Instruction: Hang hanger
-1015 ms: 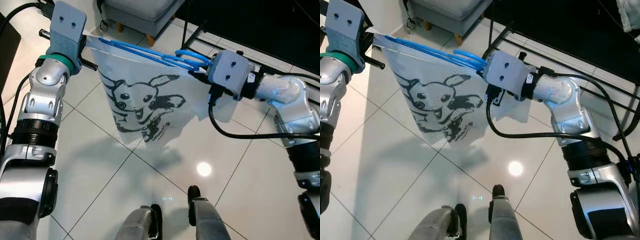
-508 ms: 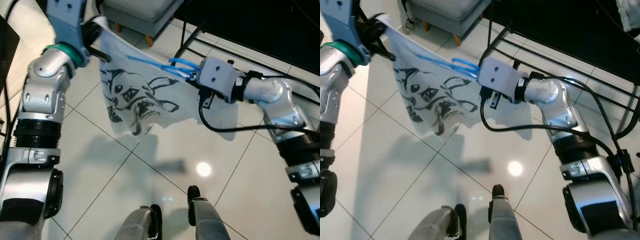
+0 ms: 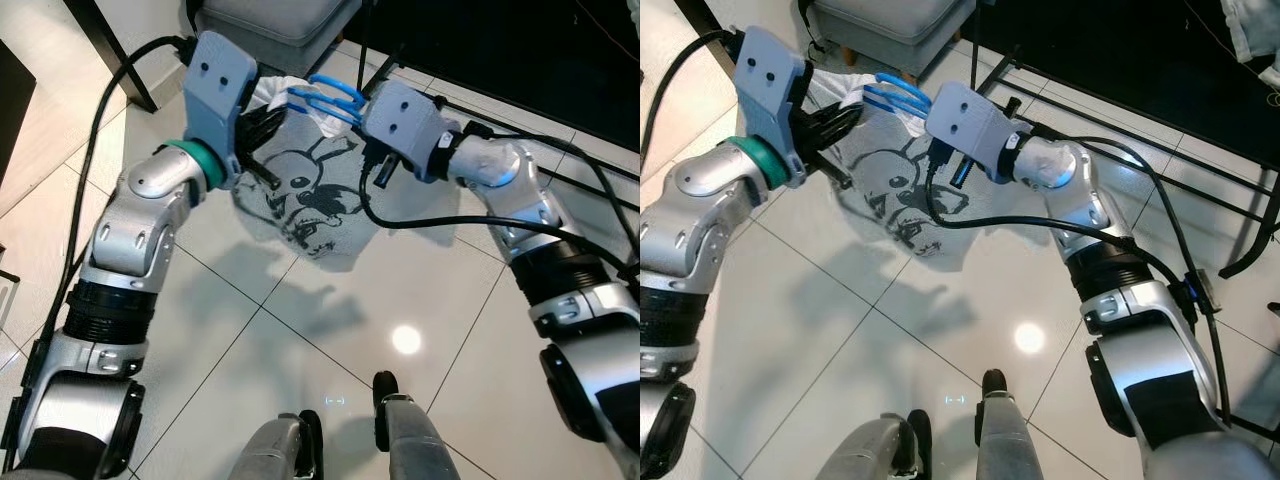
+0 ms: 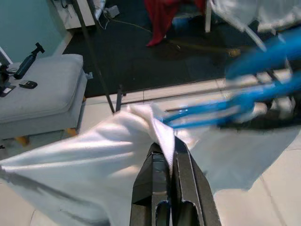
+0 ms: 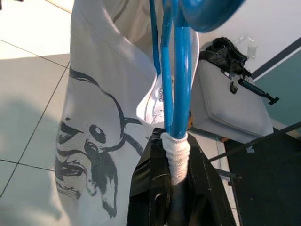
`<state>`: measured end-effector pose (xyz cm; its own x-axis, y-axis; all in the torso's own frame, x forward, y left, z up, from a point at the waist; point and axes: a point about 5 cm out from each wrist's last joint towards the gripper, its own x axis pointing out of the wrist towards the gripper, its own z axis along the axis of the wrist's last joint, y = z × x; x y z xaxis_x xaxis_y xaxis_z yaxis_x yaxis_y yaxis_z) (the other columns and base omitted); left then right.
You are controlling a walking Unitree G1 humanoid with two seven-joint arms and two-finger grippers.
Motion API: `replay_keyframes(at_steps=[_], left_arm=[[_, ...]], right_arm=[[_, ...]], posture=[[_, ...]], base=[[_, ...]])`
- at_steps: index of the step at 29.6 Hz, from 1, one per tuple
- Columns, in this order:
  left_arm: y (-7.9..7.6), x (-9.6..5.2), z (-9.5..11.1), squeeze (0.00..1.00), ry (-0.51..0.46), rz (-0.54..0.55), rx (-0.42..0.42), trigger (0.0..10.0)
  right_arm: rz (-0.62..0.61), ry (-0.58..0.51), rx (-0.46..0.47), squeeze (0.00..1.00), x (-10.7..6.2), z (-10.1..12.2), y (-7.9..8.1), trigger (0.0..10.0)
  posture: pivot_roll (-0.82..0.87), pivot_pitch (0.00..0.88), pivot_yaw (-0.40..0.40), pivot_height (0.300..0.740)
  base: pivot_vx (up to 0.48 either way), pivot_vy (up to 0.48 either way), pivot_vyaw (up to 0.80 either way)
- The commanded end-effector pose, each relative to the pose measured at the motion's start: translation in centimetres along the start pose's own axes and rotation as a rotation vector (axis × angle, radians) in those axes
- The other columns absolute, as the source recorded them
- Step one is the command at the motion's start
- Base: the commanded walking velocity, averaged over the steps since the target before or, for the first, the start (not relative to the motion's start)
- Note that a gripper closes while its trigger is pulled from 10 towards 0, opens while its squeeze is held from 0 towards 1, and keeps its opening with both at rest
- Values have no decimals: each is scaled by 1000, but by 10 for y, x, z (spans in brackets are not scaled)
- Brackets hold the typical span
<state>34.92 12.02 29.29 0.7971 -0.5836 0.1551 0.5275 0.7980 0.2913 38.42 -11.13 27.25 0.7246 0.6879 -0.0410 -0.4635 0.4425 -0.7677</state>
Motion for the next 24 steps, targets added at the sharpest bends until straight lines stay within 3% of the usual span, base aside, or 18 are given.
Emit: replay_keyframes(at_steps=[1, 2, 4, 5, 6, 7, 9, 10, 12, 13, 14, 17, 18, 20, 21, 24], left_arm=[[-10, 1, 0, 0, -9, -18, -58, 10000], [-10, 1, 0, 0, -9, -18, -58, 10000], [-36, 3, 4, 0, -47, -142, -146, 10000], [-48, 3, -1, 0, -26, -202, -118, 10000], [-48, 3, -1, 0, -26, -202, -118, 10000], [-55, 2, -5, 0, -8, -239, -93, 10000], [-62, -1, -30, 0, 101, -254, 68, 10000], [-61, -1, -37, 0, 123, -240, 101, 10000], [-47, 3, -46, 0, 145, -107, 151, 10000], [-47, 3, -46, 0, 145, -107, 151, 10000], [-33, 4, -48, 0, 153, 9, 188, 10000], [-31, 3, -48, 0, 156, 29, 192, 10000], [-17, 2, -47, 1000, 144, 139, 166, 10000], [-13, 2, -47, 1000, 141, 168, 158, 10000], [-2, -1, -40, 1000, 103, 264, 130, 10000], [5, -5, -31, 1000, 39, 316, 81, 10000]], right_arm=[[41, -62, -31, 0, 8, 11, 6, 0], [41, -62, -31, 0, 8, 11, 6, 0], [54, -76, -39, 0, 10, 13, 9, 0], [51, -79, -41, 0, 10, 14, 9, 0], [51, -79, -41, 0, 10, 14, 9, 0], [48, -81, -42, 0, 11, 14, 9, 0], [27, -102, -32, 0, 9, 18, 4, 0], [23, -109, -31, 0, 8, 19, 2, 0], [26, -123, -30, 0, 3, 20, -1, 0], [26, -123, -30, 0, 3, 20, -1, 0], [37, -137, -33, 0, -2, 20, -1, 0], [40, -141, -34, 0, -3, 20, 0, 0], [75, -150, -30, 0, -9, 18, 3, 0], [85, -152, -29, 0, -10, 18, 4, 0], [140, -141, -27, 0, -18, 12, 10, 0], [195, -125, -21, 0, -26, 5, 15, 0]], posture=[[-110, 180, 111, 737], [-110, 180, 111, 737], [-115, 180, 111, 737], [-119, 178, 111, 737], [-119, 178, 111, 737], [-119, 178, 111, 737], [-119, 178, 111, 737], [-119, 178, 111, 737], [-125, 175, 109, 737], [-125, 175, 109, 737], [-127, 173, 108, 737], [-127, 173, 108, 737], [-128, 175, 107, 737], [-128, 175, 107, 737], [-129, 176, 102, 737], [-130, 178, 100, 737]], base=[[0, 0, 0], [0, 0, 0], [0, 0, 0], [0, 0, 0], [0, 0, 0], [0, 0, 0], [0, 0, 0], [0, 0, 0], [0, 0, 0], [0, 0, 0], [0, 0, 0], [0, 0, 0], [0, 0, 0], [0, 0, 0], [0, 0, 0], [0, 0, 0]])
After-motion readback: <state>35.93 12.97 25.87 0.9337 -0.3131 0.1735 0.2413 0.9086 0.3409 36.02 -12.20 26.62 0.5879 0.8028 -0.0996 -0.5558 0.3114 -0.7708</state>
